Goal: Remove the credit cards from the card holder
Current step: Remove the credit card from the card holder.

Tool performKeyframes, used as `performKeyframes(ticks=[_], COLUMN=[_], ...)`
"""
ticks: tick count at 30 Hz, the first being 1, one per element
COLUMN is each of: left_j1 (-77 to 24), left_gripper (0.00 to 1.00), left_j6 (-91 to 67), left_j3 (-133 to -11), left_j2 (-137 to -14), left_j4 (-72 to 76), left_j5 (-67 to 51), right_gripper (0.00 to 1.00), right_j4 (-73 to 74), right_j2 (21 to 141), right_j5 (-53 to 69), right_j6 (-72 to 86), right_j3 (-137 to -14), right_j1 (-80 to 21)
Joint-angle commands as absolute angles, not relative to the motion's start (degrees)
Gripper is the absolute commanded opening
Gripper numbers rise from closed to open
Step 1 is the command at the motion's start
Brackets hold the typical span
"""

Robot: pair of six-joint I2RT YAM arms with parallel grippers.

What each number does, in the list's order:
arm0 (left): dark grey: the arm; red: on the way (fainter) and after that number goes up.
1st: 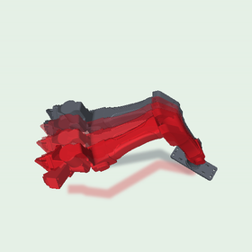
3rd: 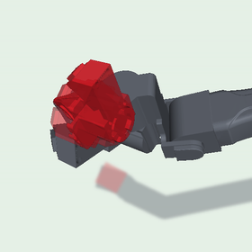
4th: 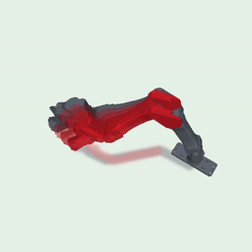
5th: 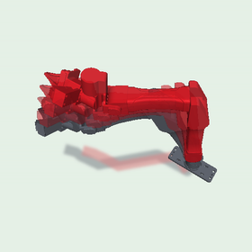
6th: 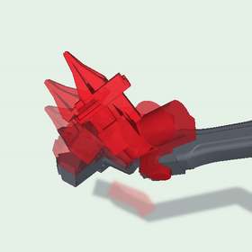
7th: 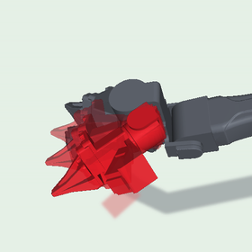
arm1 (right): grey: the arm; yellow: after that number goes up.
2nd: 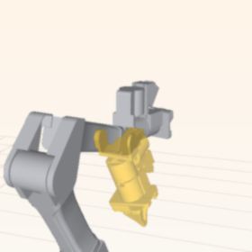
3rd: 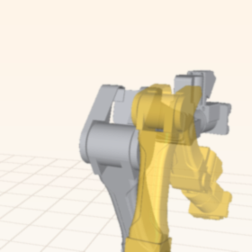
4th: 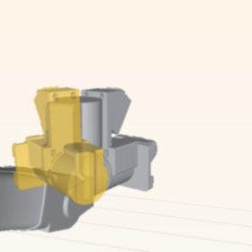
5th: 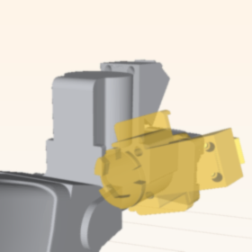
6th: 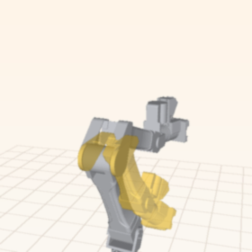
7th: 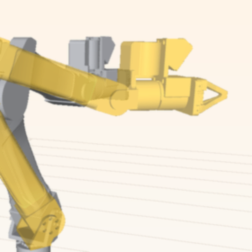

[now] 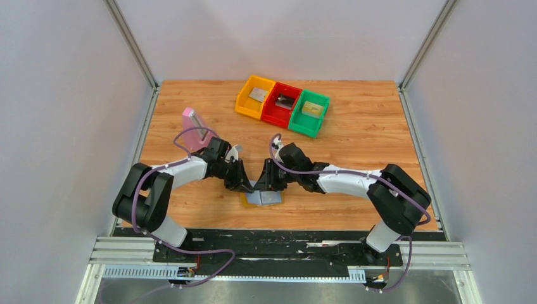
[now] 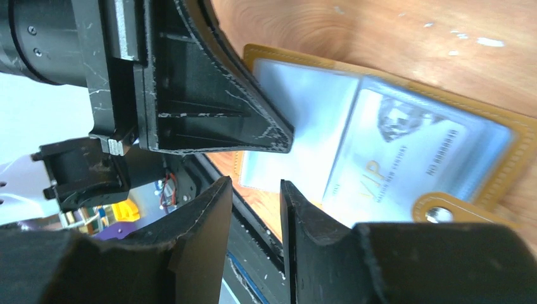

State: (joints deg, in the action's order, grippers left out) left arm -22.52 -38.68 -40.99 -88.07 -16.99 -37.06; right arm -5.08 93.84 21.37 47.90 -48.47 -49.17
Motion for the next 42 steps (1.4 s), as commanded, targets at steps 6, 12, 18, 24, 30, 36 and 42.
performKeyframes(ticks=[6, 12, 18, 24, 30, 36, 42], left_j1=[-22.8, -22.8, -22.8, -22.8, -22.8, -22.8, -22.9], left_gripper=[0.19, 0.24, 0.25, 0.25, 0.26, 0.26, 0.26], left_j6=[-38.3, -40.3, -41.2, -41.0, -41.4, -41.4, -41.8], left_j3=[-38.2, -36.1, -34.9, -34.7, -34.6, -34.7, -34.6], left_j2=[-88.8, -90.0, -90.8, -90.8, -91.0, -91.2, -91.5], left_j4=[-9.7, -2.7, 1.7, 2.3, 3.3, 3.6, 4.3], left_j5=[-36.4, -39.4, -40.0, -39.9, -40.3, -40.3, -40.6], right_gripper=[0.40, 0.39, 0.37, 0.36, 0.36, 0.34, 0.33], right_j4=[4.1, 6.1, 6.0, 5.8, 7.0, 8.1, 7.7], right_j2=[92.5, 92.5, 93.2, 94.2, 94.5, 94.3, 94.8], right_j5=[10.0, 5.3, 6.2, 6.2, 4.8, 3.7, 4.5], right_j6=[44.3, 42.5, 42.7, 43.1, 43.3, 43.1, 43.2], right_j3=[-49.9, -50.2, -50.6, -50.3, -50.1, -50.2, -50.2], right_j1=[-47.4, -47.3, -47.3, -47.3, -47.4, -47.3, -47.4])
